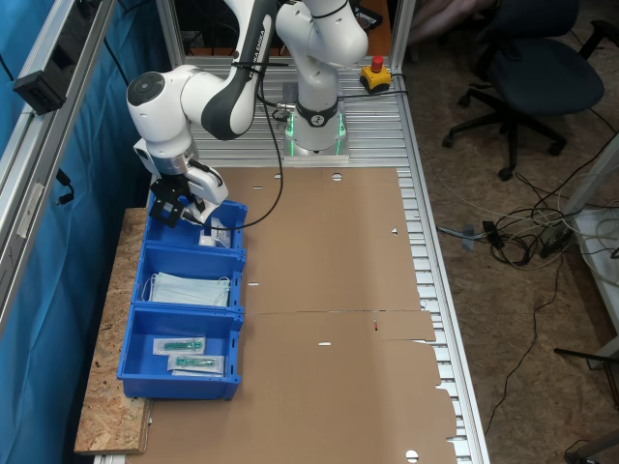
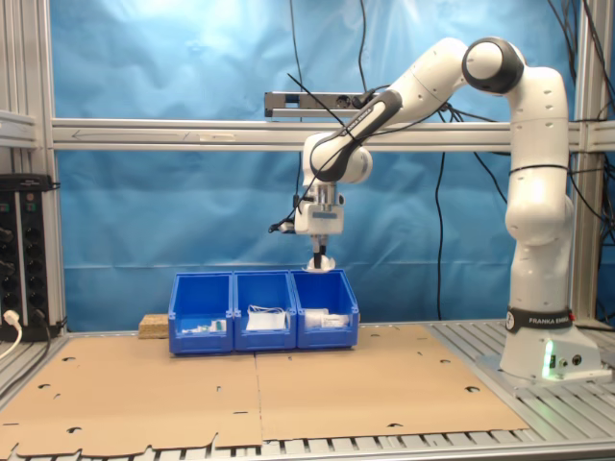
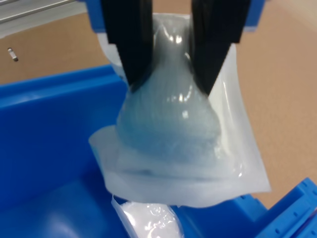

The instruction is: Pick and place sorting task of medical equipment.

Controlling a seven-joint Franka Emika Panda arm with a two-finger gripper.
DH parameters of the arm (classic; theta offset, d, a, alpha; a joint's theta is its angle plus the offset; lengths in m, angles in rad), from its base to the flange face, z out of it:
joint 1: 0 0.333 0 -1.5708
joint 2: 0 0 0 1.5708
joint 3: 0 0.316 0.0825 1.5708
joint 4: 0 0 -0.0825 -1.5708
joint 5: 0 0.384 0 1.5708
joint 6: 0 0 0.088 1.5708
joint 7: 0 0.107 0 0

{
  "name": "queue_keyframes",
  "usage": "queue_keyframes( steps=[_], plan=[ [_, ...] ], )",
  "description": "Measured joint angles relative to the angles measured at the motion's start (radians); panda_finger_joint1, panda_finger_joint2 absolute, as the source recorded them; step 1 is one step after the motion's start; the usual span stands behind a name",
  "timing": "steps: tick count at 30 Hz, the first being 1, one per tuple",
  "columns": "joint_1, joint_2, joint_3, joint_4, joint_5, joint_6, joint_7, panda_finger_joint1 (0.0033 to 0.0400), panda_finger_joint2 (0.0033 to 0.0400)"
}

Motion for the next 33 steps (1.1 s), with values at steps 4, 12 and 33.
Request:
queue_keyframes(
  steps=[4,12,33],
  plan=[
    [0.000,0.000,-0.004,0.000,0.000,-0.001,0.000,0.0053,0.0053],
    [0.000,0.000,-0.008,0.000,0.000,-0.001,0.000,0.0053,0.0053],
    [-0.001,0.000,-0.013,0.000,0.000,-0.002,0.000,0.0073,0.0073]
  ],
)
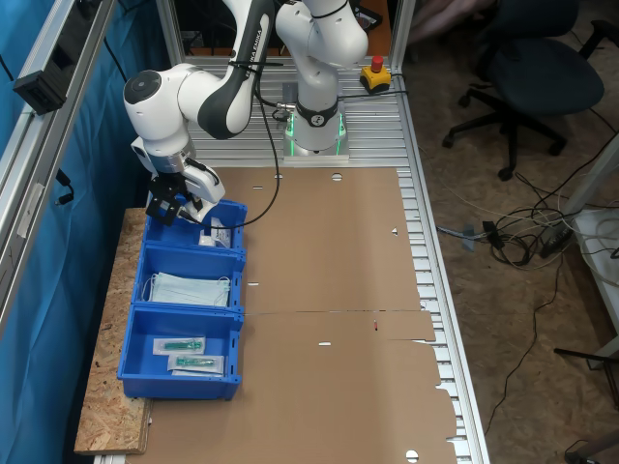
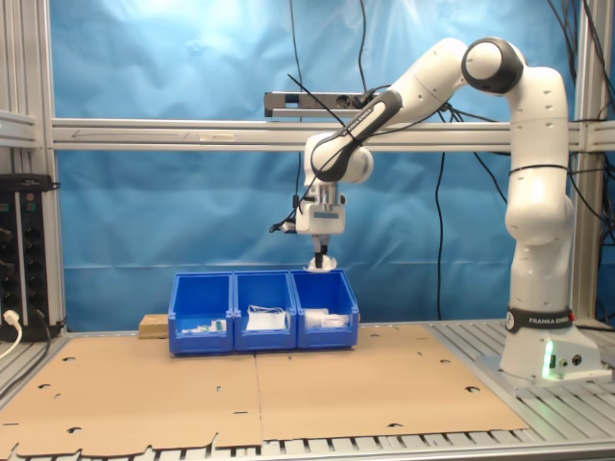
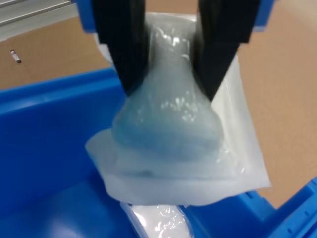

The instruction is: Pick and place sorting task of medical equipment.

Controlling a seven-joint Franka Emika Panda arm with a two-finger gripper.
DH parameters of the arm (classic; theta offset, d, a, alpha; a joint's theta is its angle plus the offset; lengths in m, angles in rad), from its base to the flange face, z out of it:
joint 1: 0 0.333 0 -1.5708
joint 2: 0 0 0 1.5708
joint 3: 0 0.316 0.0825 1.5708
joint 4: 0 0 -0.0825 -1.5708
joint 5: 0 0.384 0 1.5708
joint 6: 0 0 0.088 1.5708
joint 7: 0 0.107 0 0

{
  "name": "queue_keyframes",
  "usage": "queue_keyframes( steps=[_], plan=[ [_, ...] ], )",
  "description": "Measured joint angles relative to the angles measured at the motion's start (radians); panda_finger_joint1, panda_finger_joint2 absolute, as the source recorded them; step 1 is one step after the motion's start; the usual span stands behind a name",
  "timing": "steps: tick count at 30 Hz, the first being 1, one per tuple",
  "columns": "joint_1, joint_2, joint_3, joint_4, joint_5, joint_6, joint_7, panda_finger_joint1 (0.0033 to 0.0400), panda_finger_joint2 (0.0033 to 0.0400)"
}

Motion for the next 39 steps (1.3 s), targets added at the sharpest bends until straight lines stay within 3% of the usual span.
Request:
queue_keyframes(
  steps=[5,6,12,13,16,17,25,26,30,39],
  plan=[
    [0.000,0.000,0.000,0.000,0.000,0.000,0.000,0.0073,0.0073],
    [0.000,0.000,0.000,0.000,0.000,0.000,0.000,0.0163,0.0163],
    [0.000,0.000,-0.001,0.000,0.000,0.000,0.000,0.0163,0.0163],
    [0.000,0.000,-0.001,0.000,0.000,0.000,0.000,0.0260,0.0260],
    [0.000,0.000,-0.002,0.000,0.000,0.000,0.000,0.0260,0.0260],
    [0.000,0.000,-0.003,0.000,0.000,0.000,0.000,0.0356,0.0356],
    [0.002,-0.004,-0.003,0.001,0.000,0.000,0.000,0.0356,0.0356],
    [0.004,-0.007,-0.003,0.001,0.000,0.000,0.000,0.0397,0.0397],
    [0.021,-0.023,-0.003,0.001,0.000,0.000,0.000,0.0397,0.0397],
    [0.132,-0.078,0.000,0.004,0.000,0.000,0.000,0.0399,0.0399]
  ],
)
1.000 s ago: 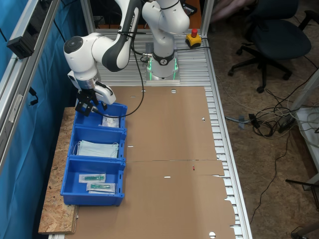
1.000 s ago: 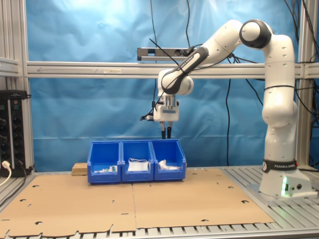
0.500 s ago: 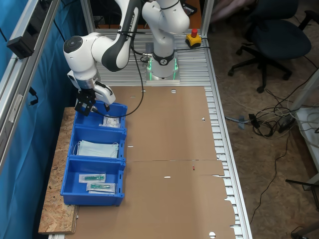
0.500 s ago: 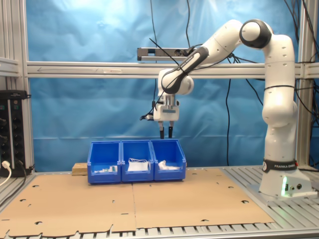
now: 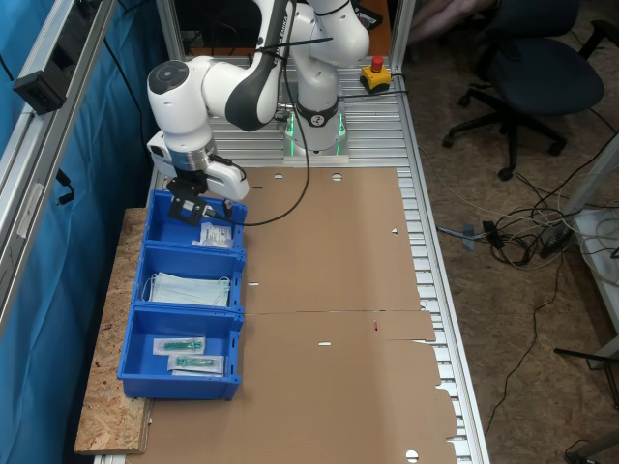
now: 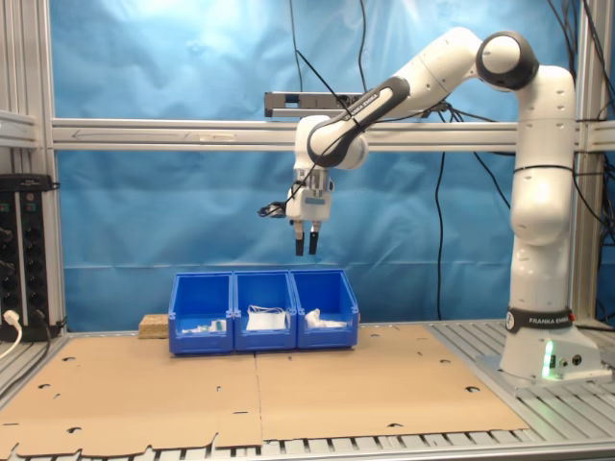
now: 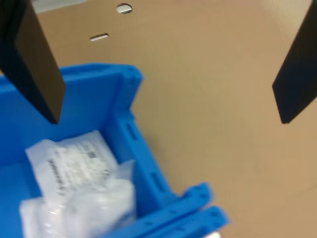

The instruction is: Pick and place sorting task of medical equipment.

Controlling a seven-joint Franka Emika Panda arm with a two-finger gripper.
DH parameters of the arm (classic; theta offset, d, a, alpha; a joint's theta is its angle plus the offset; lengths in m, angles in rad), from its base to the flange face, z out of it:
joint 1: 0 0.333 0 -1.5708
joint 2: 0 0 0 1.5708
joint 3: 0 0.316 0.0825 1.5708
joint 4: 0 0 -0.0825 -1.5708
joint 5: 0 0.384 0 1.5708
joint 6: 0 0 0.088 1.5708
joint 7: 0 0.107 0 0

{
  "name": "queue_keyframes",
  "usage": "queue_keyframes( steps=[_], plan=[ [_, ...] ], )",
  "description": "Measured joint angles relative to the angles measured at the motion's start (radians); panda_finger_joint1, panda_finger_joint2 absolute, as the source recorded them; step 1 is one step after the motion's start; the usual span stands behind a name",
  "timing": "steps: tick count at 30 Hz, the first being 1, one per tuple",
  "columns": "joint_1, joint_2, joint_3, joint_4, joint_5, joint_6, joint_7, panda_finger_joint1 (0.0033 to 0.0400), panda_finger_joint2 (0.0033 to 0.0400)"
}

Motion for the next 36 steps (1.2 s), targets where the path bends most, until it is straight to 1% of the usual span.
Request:
queue_keyframes(
  steps=[4,8,11,15,21,28,32,36],
  plan=[
    [0.073,-0.019,0.005,0.002,0.000,-0.003,0.000,0.0399,0.0399],
    [0.137,-0.031,0.025,0.004,0.000,-0.012,0.000,0.0400,0.0400],
    [0.169,-0.036,0.053,0.005,0.000,-0.025,0.000,0.0400,0.0400],
    [0.193,-0.039,0.102,0.005,0.000,-0.043,0.000,0.0400,0.0400],
    [0.196,-0.040,0.194,0.005,0.000,-0.066,0.000,0.0400,0.0400],
    [0.176,-0.042,0.293,0.005,0.000,-0.086,0.000,0.0400,0.0400],
    [0.164,-0.051,0.321,0.005,0.000,-0.103,0.000,0.0400,0.0400],
    [0.154,-0.063,0.331,0.011,0.000,-0.128,0.000,0.0400,0.0400]
  ],
)
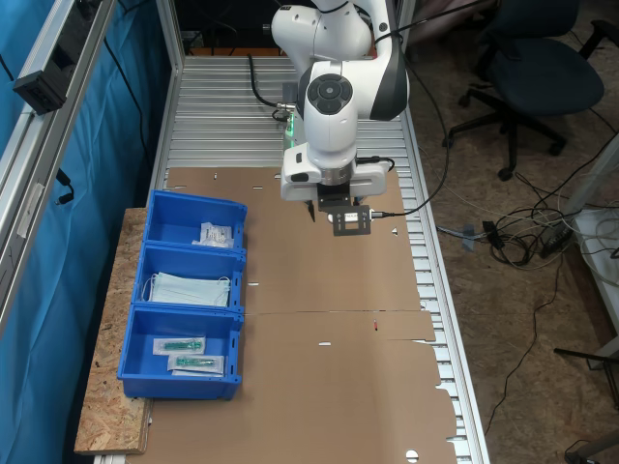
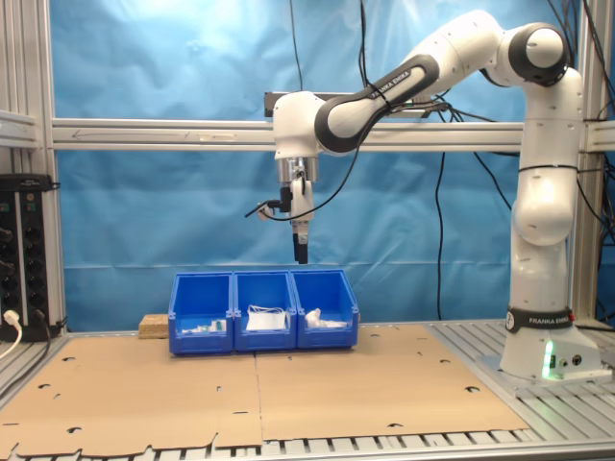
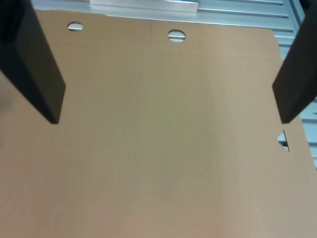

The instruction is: Pick and place sorting task of medical equipment.

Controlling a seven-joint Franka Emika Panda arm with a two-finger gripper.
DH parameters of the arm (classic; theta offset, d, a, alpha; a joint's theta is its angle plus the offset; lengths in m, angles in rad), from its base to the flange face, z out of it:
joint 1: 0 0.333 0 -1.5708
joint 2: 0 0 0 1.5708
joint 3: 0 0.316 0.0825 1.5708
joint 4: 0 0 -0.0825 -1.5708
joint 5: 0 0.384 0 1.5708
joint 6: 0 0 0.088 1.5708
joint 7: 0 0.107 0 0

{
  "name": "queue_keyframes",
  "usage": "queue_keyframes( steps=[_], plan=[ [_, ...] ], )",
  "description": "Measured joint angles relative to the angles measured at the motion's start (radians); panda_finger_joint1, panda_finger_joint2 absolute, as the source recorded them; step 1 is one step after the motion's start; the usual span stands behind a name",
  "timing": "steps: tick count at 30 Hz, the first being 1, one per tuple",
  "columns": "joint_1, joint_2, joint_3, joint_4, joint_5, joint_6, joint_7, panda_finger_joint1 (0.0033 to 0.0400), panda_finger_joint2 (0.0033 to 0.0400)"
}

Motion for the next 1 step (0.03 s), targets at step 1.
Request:
queue_keyframes(
  steps=[1],
  plan=[
    [-0.002,-0.003,0.000,0.003,0.000,-0.009,0.000,0.0400,0.0400]
  ],
)
